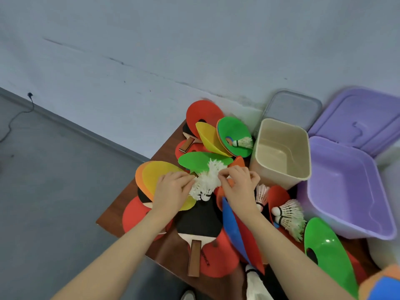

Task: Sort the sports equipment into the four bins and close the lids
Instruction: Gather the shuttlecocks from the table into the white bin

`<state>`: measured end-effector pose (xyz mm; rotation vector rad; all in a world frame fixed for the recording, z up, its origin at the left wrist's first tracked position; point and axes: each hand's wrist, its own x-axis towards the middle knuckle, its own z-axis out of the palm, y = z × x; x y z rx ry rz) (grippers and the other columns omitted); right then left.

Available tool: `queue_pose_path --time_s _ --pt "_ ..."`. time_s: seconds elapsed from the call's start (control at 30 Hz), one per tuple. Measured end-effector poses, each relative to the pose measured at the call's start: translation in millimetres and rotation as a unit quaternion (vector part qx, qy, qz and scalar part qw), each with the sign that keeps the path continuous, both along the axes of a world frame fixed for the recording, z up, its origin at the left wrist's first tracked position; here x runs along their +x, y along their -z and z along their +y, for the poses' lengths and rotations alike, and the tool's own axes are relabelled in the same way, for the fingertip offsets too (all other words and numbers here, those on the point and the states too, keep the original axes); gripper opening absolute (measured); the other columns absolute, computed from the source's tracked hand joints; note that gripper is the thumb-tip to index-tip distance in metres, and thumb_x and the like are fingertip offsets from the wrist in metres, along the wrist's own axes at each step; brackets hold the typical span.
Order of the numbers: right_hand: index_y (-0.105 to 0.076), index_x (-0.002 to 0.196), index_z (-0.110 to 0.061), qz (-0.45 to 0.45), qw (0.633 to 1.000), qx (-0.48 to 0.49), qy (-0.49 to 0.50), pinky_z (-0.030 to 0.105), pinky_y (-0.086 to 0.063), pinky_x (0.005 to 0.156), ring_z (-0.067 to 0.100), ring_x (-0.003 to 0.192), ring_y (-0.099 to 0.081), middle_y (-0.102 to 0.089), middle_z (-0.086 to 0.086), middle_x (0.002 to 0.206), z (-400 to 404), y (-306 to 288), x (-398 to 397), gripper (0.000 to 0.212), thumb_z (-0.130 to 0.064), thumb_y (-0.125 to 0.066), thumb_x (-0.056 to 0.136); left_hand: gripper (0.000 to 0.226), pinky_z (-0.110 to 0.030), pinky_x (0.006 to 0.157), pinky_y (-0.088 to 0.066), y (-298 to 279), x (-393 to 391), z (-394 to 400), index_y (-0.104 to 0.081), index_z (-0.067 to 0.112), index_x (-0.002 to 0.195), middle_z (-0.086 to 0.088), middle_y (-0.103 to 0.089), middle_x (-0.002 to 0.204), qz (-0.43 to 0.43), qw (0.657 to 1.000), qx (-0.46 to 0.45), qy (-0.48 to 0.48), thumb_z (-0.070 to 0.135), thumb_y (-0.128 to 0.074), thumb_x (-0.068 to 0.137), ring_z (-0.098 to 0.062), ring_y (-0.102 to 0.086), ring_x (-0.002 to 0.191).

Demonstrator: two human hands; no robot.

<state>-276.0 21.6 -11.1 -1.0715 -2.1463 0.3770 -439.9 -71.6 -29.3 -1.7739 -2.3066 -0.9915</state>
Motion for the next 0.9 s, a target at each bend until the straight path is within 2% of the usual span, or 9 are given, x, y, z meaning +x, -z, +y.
queue_pose_path --time_s 0.13,0.27,0.43,0.6,0.67,0.77,0.9 --pt "-0.061 0.077 -0.028 0.041 0.999 0.007 0.013 0.026 -0.016 0.076 0.001 0.083 -0.043 -0.05 -0.021 0.079 0 -25 30 0.004 -0.027 -0.059 0.08 0.034 -0.027 0.077 -0.036 -23 22 5 -0.075 0.023 0.09 0.009 -0.07 0.09 0.012 0.998 0.055 -0.001 0.041 -0.046 0.088 -0.016 -0.062 0.085" --pt "-0.062 0.077 -0.026 0.078 0.996 0.021 0.04 0.027 -0.017 0.078 0.005 0.086 -0.047 -0.056 -0.02 0.082 0 -49 80 0.005 -0.026 -0.059 0.08 0.033 -0.031 0.074 -0.042 -51 65 16 -0.075 0.021 0.09 0.008 -0.07 0.09 0.025 0.994 0.108 0.021 0.039 -0.048 0.087 -0.015 -0.061 0.086" --pt "-0.062 0.077 -0.025 0.094 0.992 0.043 0.075 0.031 -0.022 0.079 0.007 0.083 -0.051 -0.061 -0.015 0.081 -8 -67 165 0.01 -0.016 -0.065 0.081 0.029 -0.028 0.072 -0.034 -68 143 37 -0.075 0.021 0.088 0.008 -0.07 0.089 0.027 0.986 0.145 0.074 0.037 -0.052 0.086 -0.017 -0.061 0.082" --pt "-0.064 0.077 -0.022 0.099 0.985 0.062 0.127 0.033 -0.024 0.079 0.014 0.078 -0.056 -0.06 -0.015 0.079 -15 -73 253 0.005 -0.022 -0.06 0.082 0.024 -0.029 0.07 -0.033 -73 228 57 -0.075 0.021 0.082 0.008 -0.07 0.085 0.029 0.973 0.192 0.121 0.035 -0.055 0.084 -0.016 -0.059 0.076" --pt "-0.063 0.078 -0.022 0.1 0.982 0.068 0.147 0.036 -0.026 0.082 0.015 0.079 -0.057 -0.062 -0.013 0.08 -14 -77 285 0.005 -0.022 -0.06 0.082 0.023 -0.03 0.071 -0.035 -78 260 68 -0.075 0.021 0.083 0.007 -0.07 0.085 0.019 0.97 0.195 0.144 0.034 -0.055 0.085 -0.018 -0.062 0.076" --pt "-0.062 0.078 -0.023 0.105 0.974 0.077 0.183 0.033 -0.023 0.081 0.015 0.081 -0.056 -0.063 -0.011 0.082 -10 -84 326 0.006 -0.022 -0.058 0.082 0.025 -0.036 0.072 -0.04 -87 303 86 -0.074 0.021 0.086 0.007 -0.07 0.087 -0.006 0.965 0.186 0.187 0.034 -0.054 0.086 -0.019 -0.063 0.079" --pt "-0.062 0.077 -0.022 0.108 0.961 0.106 0.232 0.034 -0.024 0.08 0.014 0.081 -0.055 -0.06 -0.014 0.08 5 -98 367 0.006 -0.019 -0.059 0.081 0.023 -0.031 0.071 -0.036 -104 350 115 -0.074 0.021 0.085 0.009 -0.07 0.085 -0.004 0.954 0.2 0.224 0.033 -0.055 0.086 -0.016 -0.063 0.078"
